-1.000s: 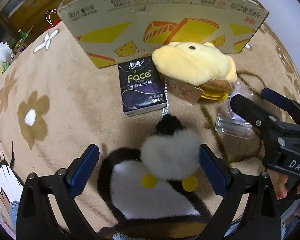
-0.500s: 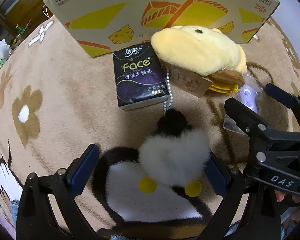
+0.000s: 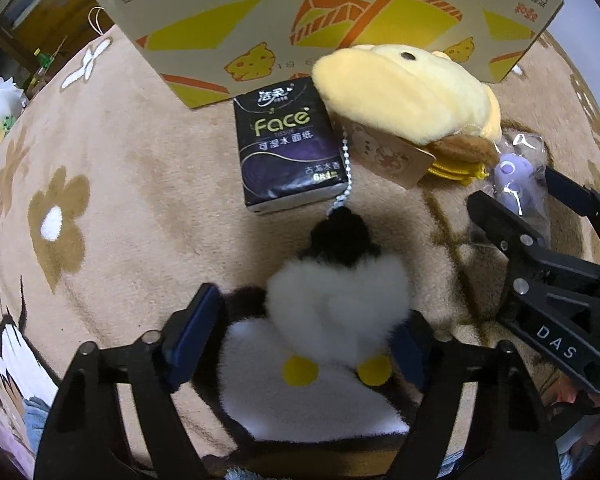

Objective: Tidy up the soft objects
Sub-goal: 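Close the left tool on the penguin plush while the right tool grips the bagged lavender figure, then carry the penguin plush with the left tool while the right tool carries the bagged figure over the box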

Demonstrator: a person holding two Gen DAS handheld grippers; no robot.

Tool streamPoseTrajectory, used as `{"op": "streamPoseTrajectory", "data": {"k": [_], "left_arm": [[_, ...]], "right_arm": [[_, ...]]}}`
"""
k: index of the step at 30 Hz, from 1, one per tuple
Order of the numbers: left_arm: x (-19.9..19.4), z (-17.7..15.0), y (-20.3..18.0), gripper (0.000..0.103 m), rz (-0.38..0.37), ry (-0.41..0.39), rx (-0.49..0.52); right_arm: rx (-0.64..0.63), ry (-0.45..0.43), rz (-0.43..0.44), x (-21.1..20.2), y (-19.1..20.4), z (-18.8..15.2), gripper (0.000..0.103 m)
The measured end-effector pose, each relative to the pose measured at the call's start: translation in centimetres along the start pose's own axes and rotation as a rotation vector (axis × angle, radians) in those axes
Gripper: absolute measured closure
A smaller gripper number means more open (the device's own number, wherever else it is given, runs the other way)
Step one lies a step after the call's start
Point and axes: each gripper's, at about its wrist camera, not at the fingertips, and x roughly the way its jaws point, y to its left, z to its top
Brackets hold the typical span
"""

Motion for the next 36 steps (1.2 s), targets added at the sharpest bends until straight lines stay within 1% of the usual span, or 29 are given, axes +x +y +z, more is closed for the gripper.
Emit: {"op": "streamPoseTrajectory", "data": {"k": [1, 2, 3, 4, 6, 7, 9, 10, 12, 14, 15, 16, 18, 19, 20, 23, 26, 30, 31, 34, 36], "left_arm": [[-0.2, -0.1, 0.3, 0.032, 0.004, -0.003, -0.001], [-0.3, -0.1, 0.3, 0.034, 0.009, -0.005, -0.002], [-0.5, -0.1, 0.5, 0.040, 0.012, -0.008, -0.001], [-0.6, -0.2, 0.5, 0.047, 0.006, -0.008, 0.003], [-1.0, -0.5, 0.5, 0.051, 0.006, -0.010, 0.014], [-1.0, -0.6, 0.5, 0.055, 0.016, -0.012, 0.020], [-1.1, -0.6, 0.7, 0.060, 0.019, -0.014, 0.016], [-1.2, -0.7, 0.8, 0.064, 0.021, -0.018, 0.009], [-1.2, -0.6, 1.0, 0.068, 0.018, -0.024, -0.004], [-1.5, -0.7, 1.5, 0.074, 0.016, -0.034, -0.016], [-1.6, -0.7, 1.8, 0.078, 0.015, -0.042, -0.020], [-1.9, -0.7, 2.0, 0.082, 0.012, -0.054, -0.025], [-2.4, -0.7, 2.1, 0.087, -0.020, -0.079, -0.030], [-2.7, -0.8, 2.1, 0.088, -0.052, -0.096, -0.028], [-2.9, -0.8, 1.9, 0.088, -0.064, -0.107, -0.023], [-3.7, -1.1, 1.3, 0.088, -0.063, -0.138, 0.002], [-4.4, -1.2, 1.3, 0.088, -0.067, -0.175, 0.007], [-5.7, -1.1, 1.5, 0.088, -0.058, -0.243, -0.008], [-6.6, -1.6, 1.2, 0.088, -0.051, -0.267, -0.012], [-7.9, -1.6, 1.4, 0.088, -0.027, -0.321, -0.023], [-8.6, -1.5, 1.9, 0.088, -0.025, -0.355, -0.031]], "right_arm": [[-0.002, -0.001, -0.003, -0.2, 0.1, -0.1, 0.018], [-0.002, -0.004, -0.005, -0.3, 0.2, -0.1, 0.022], [-0.002, -0.007, -0.007, -0.4, 0.2, -0.2, 0.027], [-0.003, -0.008, -0.009, -0.8, 0.2, -0.3, 0.029], [-0.001, -0.011, -0.005, -1.1, -0.6, -0.4, 0.043], [0.000, -0.012, -0.004, -1.3, -0.7, -0.5, 0.045], [0.003, -0.013, 0.004, -1.4, -0.7, -0.7, 0.056], [0.005, -0.014, 0.007, -1.6, -0.7, -0.8, 0.058], [0.008, -0.016, 0.012, -1.8, -0.7, -0.8, 0.061], [0.020, -0.019, 0.025, -2.0, -0.9, -1.0, 0.065], [0.026, -0.022, 0.035, -2.1, -1.1, -1.0, 0.072], [0.034, -0.027, 0.050, -2.3, -1.2, -1.1, 0.077], [0.044, -0.033, 0.061, -2.6, -1.7, -1.1, 0.084], [0.050, -0.035, 0.070, -2.7, -1.7, -1.1, 0.086], [0.054, -0.038, 0.078, -2.9, -1.8, -1.1, 0.088], [0.059, -0.065, 0.098, -3.6, -1.6, -1.2, 0.091], [0.055, -0.110, 0.114, -4.7, -1.6, -1.2, 0.092], [0.043, -0.177, 0.138, -6.6, -1.3, -1.4, 0.092], [0.040, -0.200, 0.146, -7.1, -1.3, -1.4, 0.092], [0.020, -0.246, 0.137, -8.5, -1.3, -1.3, 0.092], [0.013, -0.264, 0.140, -9.0, -1.1, -1.3, 0.092]]}}
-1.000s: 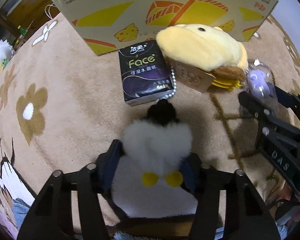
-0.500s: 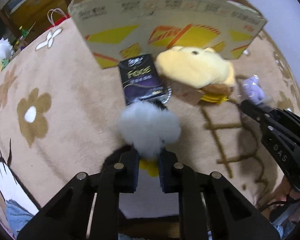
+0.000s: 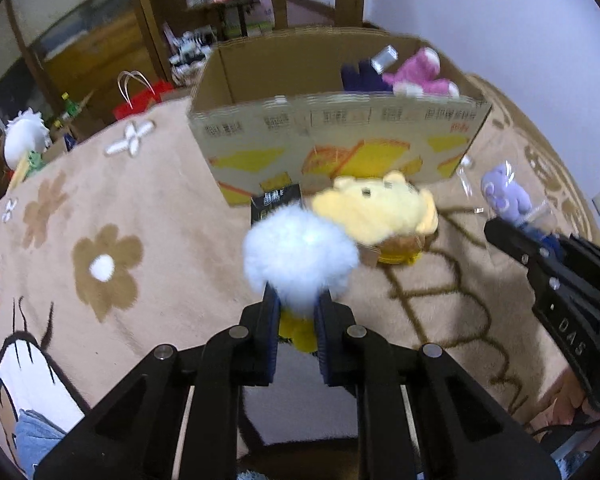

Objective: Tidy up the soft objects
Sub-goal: 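Carry the penguin plush with the left tool while the right tool carries the bagged figure over the box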

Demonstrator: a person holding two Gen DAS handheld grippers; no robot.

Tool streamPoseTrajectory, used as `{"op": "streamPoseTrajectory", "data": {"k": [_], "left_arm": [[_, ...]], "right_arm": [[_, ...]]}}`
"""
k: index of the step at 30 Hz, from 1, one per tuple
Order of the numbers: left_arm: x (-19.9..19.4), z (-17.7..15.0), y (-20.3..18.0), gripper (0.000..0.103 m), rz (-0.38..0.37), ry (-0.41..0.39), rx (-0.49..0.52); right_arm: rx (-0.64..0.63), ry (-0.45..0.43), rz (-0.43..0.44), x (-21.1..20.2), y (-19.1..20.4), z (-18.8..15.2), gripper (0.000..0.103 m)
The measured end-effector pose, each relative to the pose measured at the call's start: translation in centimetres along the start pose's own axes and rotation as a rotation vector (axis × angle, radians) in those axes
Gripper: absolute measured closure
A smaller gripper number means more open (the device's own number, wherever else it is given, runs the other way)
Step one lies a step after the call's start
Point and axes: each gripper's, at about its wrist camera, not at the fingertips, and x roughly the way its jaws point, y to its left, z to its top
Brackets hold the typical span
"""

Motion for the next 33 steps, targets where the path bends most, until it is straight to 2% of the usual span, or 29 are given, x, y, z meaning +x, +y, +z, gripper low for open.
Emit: {"op": "streamPoseTrajectory", "data": {"k": [8, 13, 17, 28, 31, 33], "left_arm": [[-3.4, 0.9, 0.5, 0.089, 0.023, -0.163, -0.020], [-4.1, 1.8, 1.1, 0.089, 0.016, -0.210, -0.023], [-4.0, 2.2, 1.3, 0.095, 0.003, -0.202, -0.019], [-4.3, 2.6, 1.4, 0.095, -0.046, -0.228, -0.020], [-4.0, 2.6, 1.4, 0.095, -0.054, -0.206, -0.022], [-3.3, 2.6, 1.6, 0.094, -0.072, -0.160, -0.025]], "right_arm": [[-0.045, -0.116, -0.019, -2.5, 0.9, 0.8, 0.092], [-0.063, -0.176, -0.023, -3.9, 1.1, 1.6, 0.092], [-0.070, -0.200, -0.021, -4.3, 1.3, 1.9, 0.092], [-0.075, -0.233, -0.011, -4.6, 1.3, 2.2, 0.092], [-0.074, -0.231, -0.010, -4.5, 1.4, 2.2, 0.092], [-0.075, -0.228, -0.008, -4.5, 1.4, 2.2, 0.092]]}}
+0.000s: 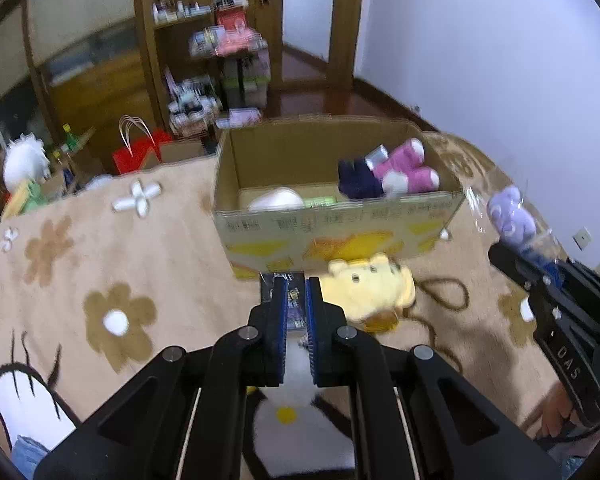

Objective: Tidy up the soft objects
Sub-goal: 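Carry the penguin plush with the left tool while the right tool carries the bagged figure over the box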

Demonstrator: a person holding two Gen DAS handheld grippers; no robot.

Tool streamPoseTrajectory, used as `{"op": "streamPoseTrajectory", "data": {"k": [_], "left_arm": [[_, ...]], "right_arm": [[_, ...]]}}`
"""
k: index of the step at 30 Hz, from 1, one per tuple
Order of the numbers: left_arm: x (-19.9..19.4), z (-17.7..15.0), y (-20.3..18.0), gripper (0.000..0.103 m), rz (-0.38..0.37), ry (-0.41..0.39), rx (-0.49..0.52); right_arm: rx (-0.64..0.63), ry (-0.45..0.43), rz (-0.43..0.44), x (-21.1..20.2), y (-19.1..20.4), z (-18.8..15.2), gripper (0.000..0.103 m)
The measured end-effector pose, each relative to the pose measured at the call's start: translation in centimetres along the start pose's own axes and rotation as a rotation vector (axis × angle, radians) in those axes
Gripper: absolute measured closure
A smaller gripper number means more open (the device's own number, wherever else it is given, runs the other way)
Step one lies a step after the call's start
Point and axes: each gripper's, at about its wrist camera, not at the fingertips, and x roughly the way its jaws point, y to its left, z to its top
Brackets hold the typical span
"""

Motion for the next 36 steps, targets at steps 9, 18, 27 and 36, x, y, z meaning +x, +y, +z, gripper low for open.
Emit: {"op": "streamPoseTrajectory", "data": {"k": [9, 18, 27, 36], "left_arm": [[5.9, -1.9, 1.7, 0.074, 0.015, 0.275, -0.105], [9.7, -3.9, 1.0, 0.054, -0.016, 0.417, -0.096], [7.9, -4.2, 0.0, 0.069, -0.006, 0.337, -0.054], [1.4, -2.6, -0.1, 0.069, 0.013, 0.097, -0.073]], "right_arm": [[-0.003, 0.031, 0.011, 0.9, -0.1, -0.4, 0.092], [-0.015, 0.040, 0.005, 1.2, -0.1, -0.6, 0.092], [-0.021, 0.024, -0.002, 0.8, -0.1, -0.5, 0.092], [-0.021, -0.031, 0.001, 0.0, -0.2, 0.3, 0.092]]}}
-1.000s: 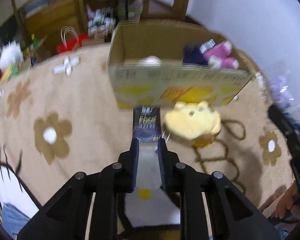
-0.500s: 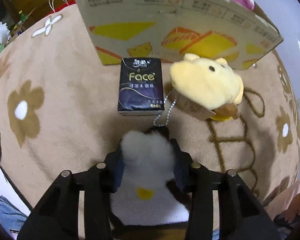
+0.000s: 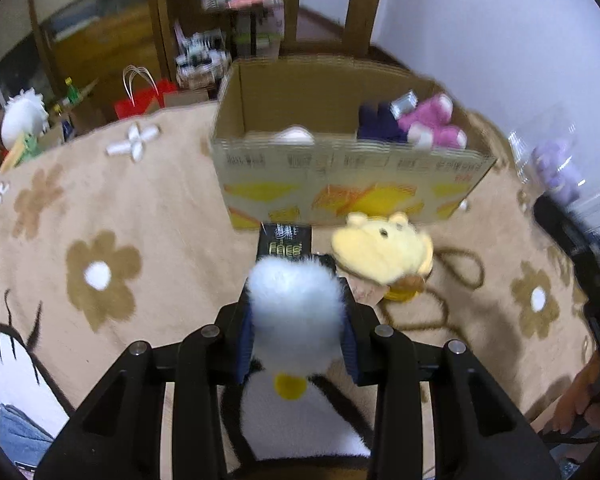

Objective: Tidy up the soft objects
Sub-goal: 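Carry the penguin plush with the left tool while the right tool carries the bagged figure over the box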

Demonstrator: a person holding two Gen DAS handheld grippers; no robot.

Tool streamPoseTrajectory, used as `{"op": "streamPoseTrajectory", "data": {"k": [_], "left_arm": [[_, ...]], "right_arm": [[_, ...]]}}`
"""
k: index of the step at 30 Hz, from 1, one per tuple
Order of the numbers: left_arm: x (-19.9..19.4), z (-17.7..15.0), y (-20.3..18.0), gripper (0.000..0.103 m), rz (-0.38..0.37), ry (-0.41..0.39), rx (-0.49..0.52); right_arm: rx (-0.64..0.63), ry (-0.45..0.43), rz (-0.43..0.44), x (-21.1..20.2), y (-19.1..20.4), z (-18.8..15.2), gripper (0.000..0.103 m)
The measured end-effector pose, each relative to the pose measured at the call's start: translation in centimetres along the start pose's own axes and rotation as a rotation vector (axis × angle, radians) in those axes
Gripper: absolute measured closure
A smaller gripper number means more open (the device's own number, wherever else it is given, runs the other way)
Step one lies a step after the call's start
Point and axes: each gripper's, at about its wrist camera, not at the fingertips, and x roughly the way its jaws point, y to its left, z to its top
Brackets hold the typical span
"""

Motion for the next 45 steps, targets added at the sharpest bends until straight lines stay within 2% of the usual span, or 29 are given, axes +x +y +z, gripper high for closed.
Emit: {"op": "streamPoseTrajectory", "data": {"k": [4, 15, 22, 34, 45], "left_arm": [[-2.3, 1.6, 0.5, 0.068, -0.002, -0.097, -0.013], [-5.4, 6.0, 0.8, 0.068, 0.033, -0.286, 0.003], [-5.4, 8.5, -0.1, 0.068, 0.052, -0.342, 0.063], [-3.1, 11.4, -0.7, 0.066, 0.028, -0.381, 0.078], [1.8, 12.3, 0.0, 0.066, 0.013, -0.283, 0.056]], "right_arm": [[0.000, -0.020, 0.002, 0.0, -0.1, 0.5, 0.092], [-0.014, -0.057, 0.006, 1.1, 0.0, 2.4, 0.092], [-0.021, -0.060, 0.017, 2.8, -0.1, 3.7, 0.092], [-0.044, -0.060, 0.027, 5.6, -0.8, 6.0, 0.092], [-0.026, -0.008, 0.021, 8.2, -1.4, 5.4, 0.092]]}}
